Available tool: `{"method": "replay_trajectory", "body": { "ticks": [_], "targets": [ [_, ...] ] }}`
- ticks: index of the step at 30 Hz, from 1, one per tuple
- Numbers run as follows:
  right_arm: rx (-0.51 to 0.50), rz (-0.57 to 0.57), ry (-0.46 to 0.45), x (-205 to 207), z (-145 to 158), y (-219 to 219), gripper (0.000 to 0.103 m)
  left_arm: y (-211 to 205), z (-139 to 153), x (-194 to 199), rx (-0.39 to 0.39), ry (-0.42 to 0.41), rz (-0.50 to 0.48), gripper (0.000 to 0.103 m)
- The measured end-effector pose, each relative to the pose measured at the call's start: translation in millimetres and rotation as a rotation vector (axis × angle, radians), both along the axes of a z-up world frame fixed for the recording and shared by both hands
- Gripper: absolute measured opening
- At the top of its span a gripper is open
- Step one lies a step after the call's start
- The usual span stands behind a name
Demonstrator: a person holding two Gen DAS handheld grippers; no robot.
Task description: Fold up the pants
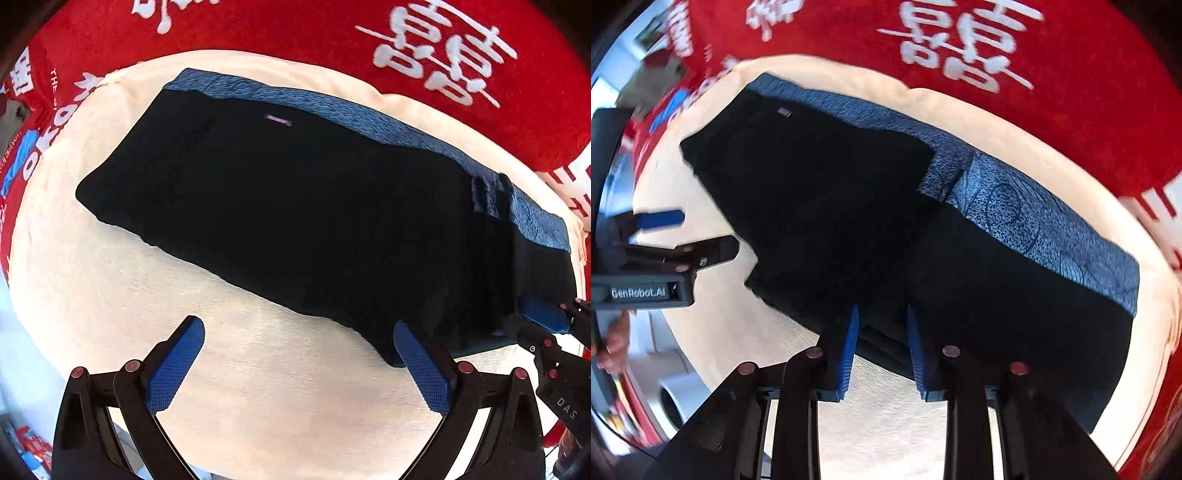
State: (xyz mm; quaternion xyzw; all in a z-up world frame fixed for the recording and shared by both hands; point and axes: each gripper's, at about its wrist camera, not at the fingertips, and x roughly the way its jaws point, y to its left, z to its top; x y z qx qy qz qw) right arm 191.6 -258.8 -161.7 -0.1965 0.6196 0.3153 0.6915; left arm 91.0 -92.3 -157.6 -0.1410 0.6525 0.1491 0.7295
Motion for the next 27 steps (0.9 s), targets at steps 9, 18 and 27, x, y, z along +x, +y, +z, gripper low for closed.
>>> {"method": "replay_trajectory", "body": {
  "ticks": [9, 18, 27],
  "targets": [
    [-0.032, -0.004, 0.042, -17, 19, 12, 0.042, 40, -3, -6, -0.031, -0.008, 0.068, 0.103],
    [-0.058, -0.029, 0.048, -11, -1, 51, 0.050, 68, -7, 1, -0.051, -0.026, 0.116, 0.103],
    [-0.068, -0.076, 0.118, -30, -12, 55, 0.052, 96, -14, 5, -0.080, -0.051, 0.140, 0.103]
  ]
}}
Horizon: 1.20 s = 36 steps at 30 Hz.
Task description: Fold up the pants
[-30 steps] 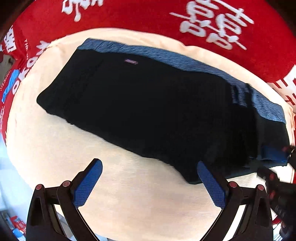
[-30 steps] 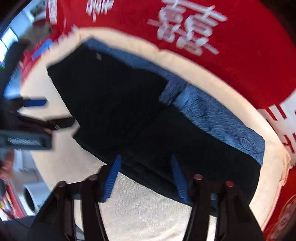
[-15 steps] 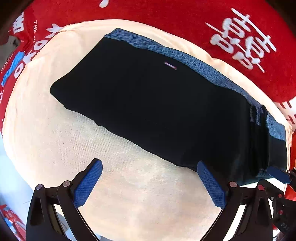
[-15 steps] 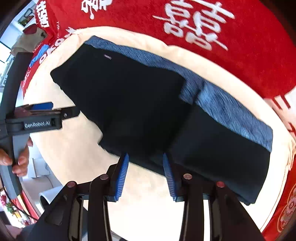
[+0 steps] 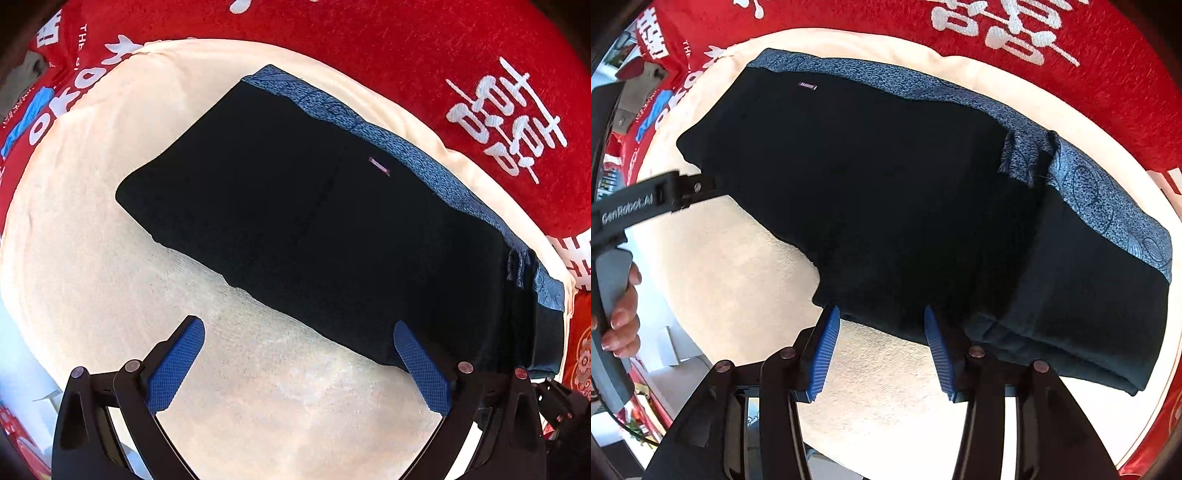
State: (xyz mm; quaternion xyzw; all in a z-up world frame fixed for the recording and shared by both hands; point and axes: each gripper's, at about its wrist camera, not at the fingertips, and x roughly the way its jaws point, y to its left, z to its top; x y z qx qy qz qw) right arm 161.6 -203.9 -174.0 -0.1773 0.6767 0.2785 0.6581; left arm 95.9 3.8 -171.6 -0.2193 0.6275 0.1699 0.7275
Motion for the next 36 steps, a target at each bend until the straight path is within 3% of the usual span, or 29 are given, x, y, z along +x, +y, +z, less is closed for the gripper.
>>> {"method": "replay_trajectory", "body": {
  "ticks": [8, 14, 24, 27, 32, 36],
  "targets": [
    [0.057, -0.065, 0.062, 0, 1, 7, 0.052, 19, -4, -2, -0.041, -0.035, 0.020, 0.103],
    [0.028, -0.035, 0.053, -4, -8, 14, 0.052, 43, -3, -12, -0.090, -0.111, 0.086, 0.103],
    [0.048, -0.037, 0.069, 0, -12, 3, 0.044, 91, -32, -30, -0.412, -0.332, 0.300, 0.103],
    [0.046, -0.037, 0.068, -1, -14, 1, 0.044, 100, -34, -29, -0.450, -0.390, 0.331, 0.103],
    [0.048, -0.042, 0.070, -3, -13, -1, 0.044, 103, -34, -13, -0.441, -0.396, 0.337, 0.103],
    [0.050, -0.045, 0.072, -2, -14, -2, 0.044, 91, -22, 8, -0.415, -0.403, 0.268, 0.103]
  ]
}}
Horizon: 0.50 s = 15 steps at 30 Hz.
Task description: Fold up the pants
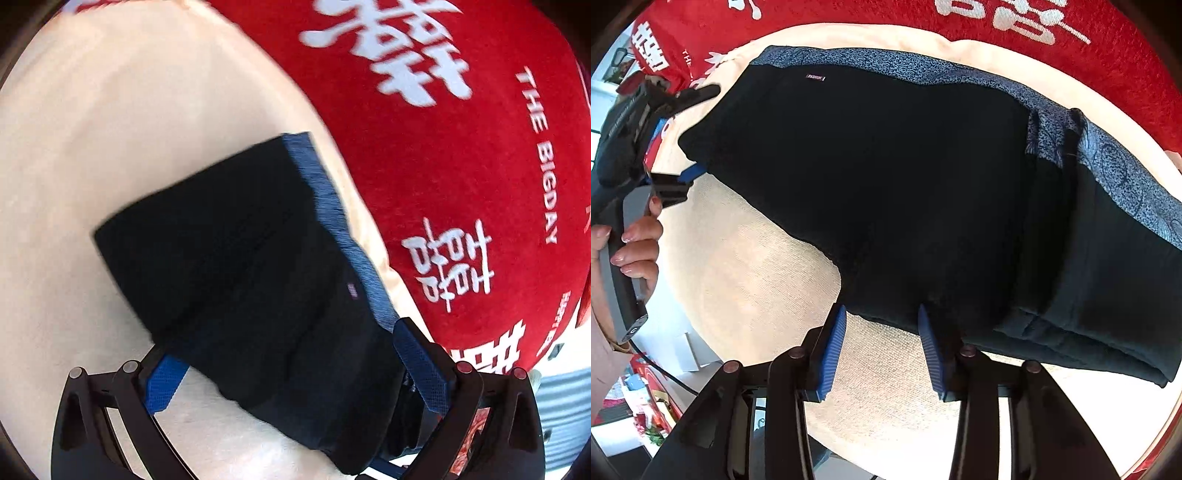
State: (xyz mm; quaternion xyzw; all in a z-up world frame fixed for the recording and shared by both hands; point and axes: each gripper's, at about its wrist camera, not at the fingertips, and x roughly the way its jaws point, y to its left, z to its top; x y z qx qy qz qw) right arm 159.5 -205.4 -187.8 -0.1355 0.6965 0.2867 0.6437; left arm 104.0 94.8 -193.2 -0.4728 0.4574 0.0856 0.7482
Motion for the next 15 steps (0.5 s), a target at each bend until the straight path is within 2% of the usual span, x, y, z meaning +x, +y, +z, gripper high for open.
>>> {"method": "replay_trajectory", "body": {
  "ticks": [2, 4, 6, 8, 10, 11, 13, 14, 15],
  "targets": [
    [0.001, 0.000, 0.000, -1, -1, 0, 0.044, -6, 0, 11, 0.046, 0.018, -0.028, 0.103],
    [0.004, -0.001, 0.002, 0, -1, 0, 0.044, -6, -10, 18, 0.069, 0.082, -0.036, 0.103],
    [0.007, -0.002, 0.005, 0, -1, -1, 0.044, -8, -10, 25, 0.097, 0.109, -0.029, 0.103],
    [0.015, -0.014, 0.015, 2, 1, -3, 0.044, -12, -5, 28, 0.162, 0.152, -0.032, 0.088],
    [0.027, -0.029, 0.026, 8, 8, -4, 0.044, -15, -2, 29, 0.266, 0.225, -0.050, 0.047],
    [0.035, -0.035, 0.023, 12, 13, -4, 0.044, -17, -1, 29, 0.308, 0.243, -0.067, 0.044],
    [0.053, -0.048, 0.004, 24, 27, -3, 0.045, -21, 5, 28, 0.347, 0.227, -0.092, 0.038],
    [0.070, -0.061, -0.003, 34, 36, -1, 0.048, -28, 10, 31, 0.404, 0.225, -0.128, 0.038],
    [0.085, -0.074, -0.004, 42, 43, 1, 0.056, -38, 17, 34, 0.482, 0.221, -0.174, 0.037]
  ]
}}
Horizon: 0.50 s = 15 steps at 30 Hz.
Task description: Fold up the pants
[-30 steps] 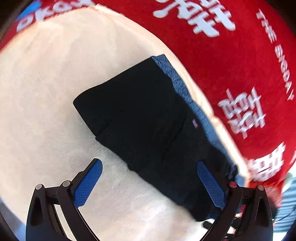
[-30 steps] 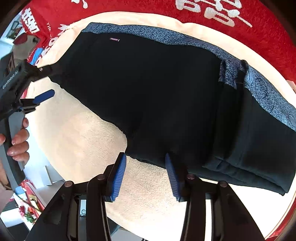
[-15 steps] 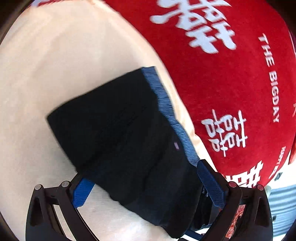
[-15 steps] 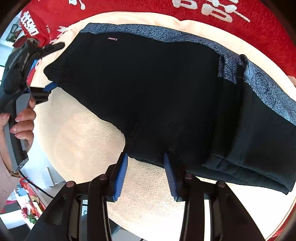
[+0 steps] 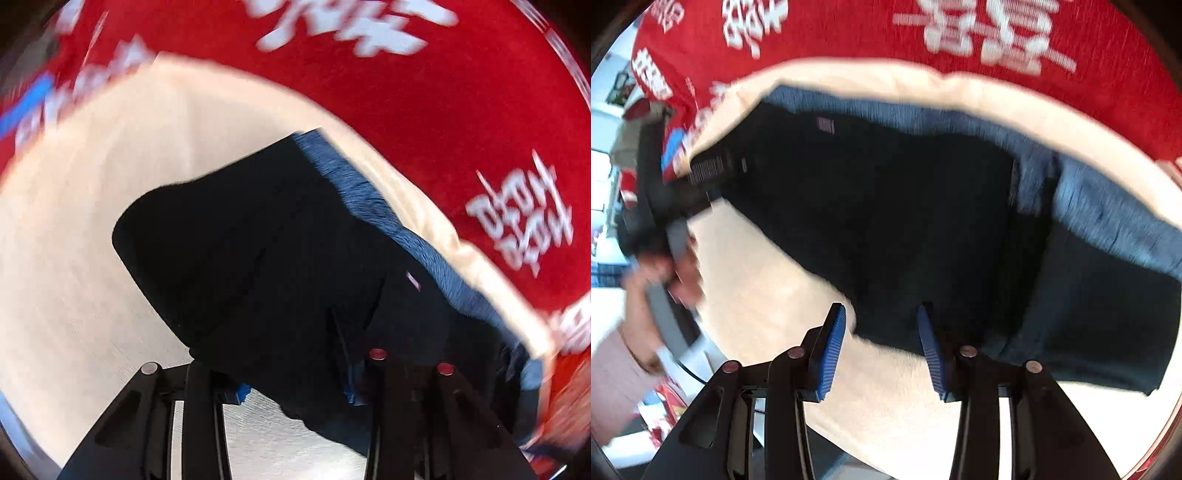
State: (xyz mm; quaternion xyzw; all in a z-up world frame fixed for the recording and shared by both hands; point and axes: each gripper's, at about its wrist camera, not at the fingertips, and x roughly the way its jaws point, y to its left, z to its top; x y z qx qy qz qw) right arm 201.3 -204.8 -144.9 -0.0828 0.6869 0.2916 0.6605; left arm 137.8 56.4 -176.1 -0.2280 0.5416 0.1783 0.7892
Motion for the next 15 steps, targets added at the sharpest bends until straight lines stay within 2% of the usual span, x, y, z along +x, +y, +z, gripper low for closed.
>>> {"method": "replay_trajectory", "body": {
  "ticks": [2, 3, 4, 6, 7, 11, 13, 15],
  "targets": [
    [0.034, -0.025, 0.014, 20, 13, 6, 0.070, -23, 11, 3, 0.132, -0.008, -0.105, 0.037],
    [0.059, -0.041, 0.032, 37, 21, 14, 0.073, -36, 16, 3, 0.200, -0.014, -0.160, 0.037],
    [0.079, -0.048, 0.044, 47, 27, 20, 0.073, -44, 20, 3, 0.239, -0.018, -0.195, 0.037],
    [0.122, -0.033, 0.073, 69, 40, 43, 0.083, -60, 27, 2, 0.310, -0.031, -0.261, 0.037],
    [0.127, -0.003, 0.098, 82, 46, 62, 0.084, -67, 30, 2, 0.345, -0.036, -0.292, 0.037],
    [0.084, 0.122, 0.211, 108, 43, 140, 0.087, -74, 35, 9, 0.399, -0.040, -0.339, 0.037],
    [0.045, 0.216, 0.270, 103, 34, 188, 0.088, -74, 36, 11, 0.401, -0.038, -0.339, 0.037],
    [0.012, 0.284, 0.274, 93, 26, 222, 0.088, -73, 34, 11, 0.408, -0.031, -0.341, 0.037]
  ]
}}
